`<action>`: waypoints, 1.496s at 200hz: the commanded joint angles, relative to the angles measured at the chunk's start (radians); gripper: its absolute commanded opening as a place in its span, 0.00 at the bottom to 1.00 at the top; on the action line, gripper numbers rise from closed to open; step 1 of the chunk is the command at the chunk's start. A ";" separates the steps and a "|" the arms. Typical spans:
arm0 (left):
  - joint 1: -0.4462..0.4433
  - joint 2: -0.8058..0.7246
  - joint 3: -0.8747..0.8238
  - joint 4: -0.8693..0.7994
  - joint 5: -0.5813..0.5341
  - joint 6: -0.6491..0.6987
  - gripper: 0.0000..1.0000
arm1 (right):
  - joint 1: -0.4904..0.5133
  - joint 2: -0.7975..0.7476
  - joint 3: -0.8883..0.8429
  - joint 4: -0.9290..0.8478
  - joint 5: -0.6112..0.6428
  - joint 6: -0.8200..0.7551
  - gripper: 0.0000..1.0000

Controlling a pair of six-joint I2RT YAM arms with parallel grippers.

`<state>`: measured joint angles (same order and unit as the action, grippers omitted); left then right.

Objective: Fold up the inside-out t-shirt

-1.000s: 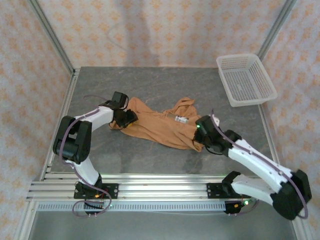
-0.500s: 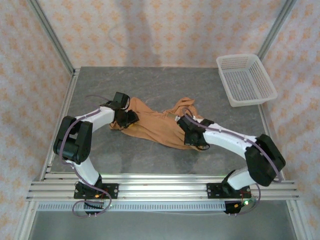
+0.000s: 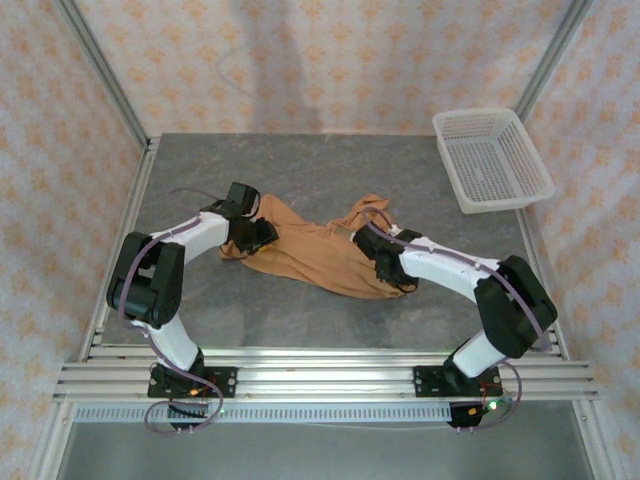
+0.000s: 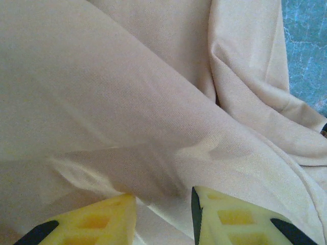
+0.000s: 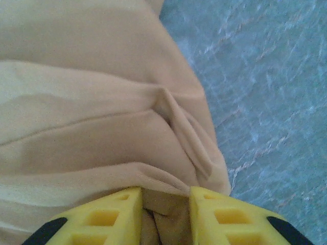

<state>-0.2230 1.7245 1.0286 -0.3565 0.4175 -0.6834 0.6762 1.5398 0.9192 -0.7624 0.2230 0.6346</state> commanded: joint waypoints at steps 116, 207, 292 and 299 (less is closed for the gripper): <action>-0.006 -0.022 0.014 -0.032 -0.019 -0.004 0.34 | 0.051 -0.081 -0.063 0.012 -0.087 0.081 0.00; -0.004 0.047 0.006 -0.010 -0.064 0.004 0.31 | -0.044 -0.533 0.061 0.089 -0.095 -0.038 0.00; -0.058 -0.007 0.026 -0.035 -0.120 0.023 0.32 | -0.323 -0.386 -0.186 0.131 -0.231 0.024 0.27; -0.082 -0.032 0.044 -0.055 -0.142 0.040 0.34 | -0.321 -0.351 -0.160 0.106 -0.231 0.021 0.28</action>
<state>-0.2489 1.7752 1.0290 -0.3290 0.3683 -0.6800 0.3611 1.0664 0.6807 -0.5503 -0.0048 0.6556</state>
